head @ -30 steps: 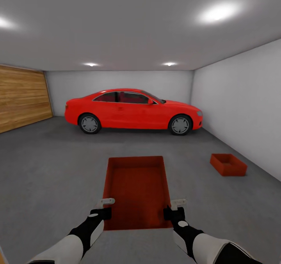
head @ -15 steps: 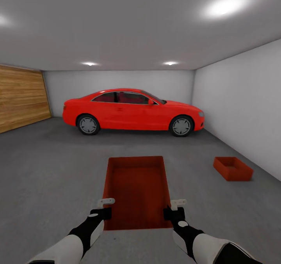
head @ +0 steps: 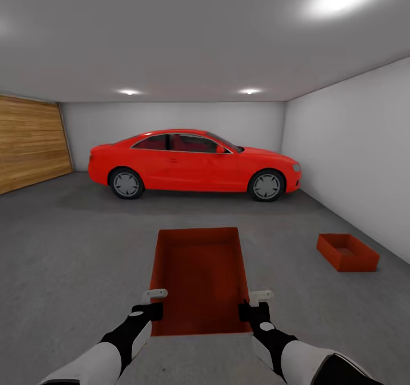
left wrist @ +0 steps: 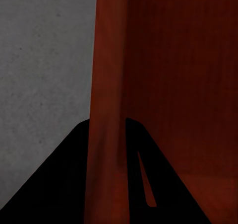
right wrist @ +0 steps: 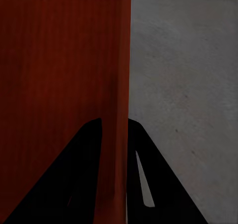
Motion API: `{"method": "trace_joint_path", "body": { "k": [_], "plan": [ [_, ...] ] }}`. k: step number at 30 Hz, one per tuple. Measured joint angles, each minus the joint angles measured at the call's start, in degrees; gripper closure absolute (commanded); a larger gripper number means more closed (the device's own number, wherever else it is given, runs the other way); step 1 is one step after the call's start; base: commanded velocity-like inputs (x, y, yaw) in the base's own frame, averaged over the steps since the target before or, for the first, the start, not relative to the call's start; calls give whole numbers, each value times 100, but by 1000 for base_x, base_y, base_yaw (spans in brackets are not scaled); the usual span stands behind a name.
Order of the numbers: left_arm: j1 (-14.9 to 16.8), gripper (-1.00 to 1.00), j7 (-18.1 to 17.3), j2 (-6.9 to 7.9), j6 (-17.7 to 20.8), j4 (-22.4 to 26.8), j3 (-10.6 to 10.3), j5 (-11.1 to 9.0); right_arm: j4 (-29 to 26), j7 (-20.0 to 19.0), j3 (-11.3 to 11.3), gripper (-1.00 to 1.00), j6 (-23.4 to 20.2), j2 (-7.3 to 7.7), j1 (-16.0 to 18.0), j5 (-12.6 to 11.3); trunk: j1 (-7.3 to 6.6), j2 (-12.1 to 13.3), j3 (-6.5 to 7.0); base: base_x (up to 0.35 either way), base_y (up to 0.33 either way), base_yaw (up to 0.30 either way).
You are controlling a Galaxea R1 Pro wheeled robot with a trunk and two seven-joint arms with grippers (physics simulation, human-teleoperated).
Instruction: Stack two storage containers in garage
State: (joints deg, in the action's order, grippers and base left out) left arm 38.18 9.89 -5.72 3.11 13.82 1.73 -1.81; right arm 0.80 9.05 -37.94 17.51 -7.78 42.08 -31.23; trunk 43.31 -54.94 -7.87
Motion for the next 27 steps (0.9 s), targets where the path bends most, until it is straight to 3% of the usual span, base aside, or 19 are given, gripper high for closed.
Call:
{"method": "trace_joint_path", "body": {
  "k": [27],
  "plan": [
    [0, 100, 0, 0, 0, 0, 0, 0, 1, 0, 0, 100, 0, 0, 0, 0, 0, 0, 0, 322, 0, 0]
  ]
}}
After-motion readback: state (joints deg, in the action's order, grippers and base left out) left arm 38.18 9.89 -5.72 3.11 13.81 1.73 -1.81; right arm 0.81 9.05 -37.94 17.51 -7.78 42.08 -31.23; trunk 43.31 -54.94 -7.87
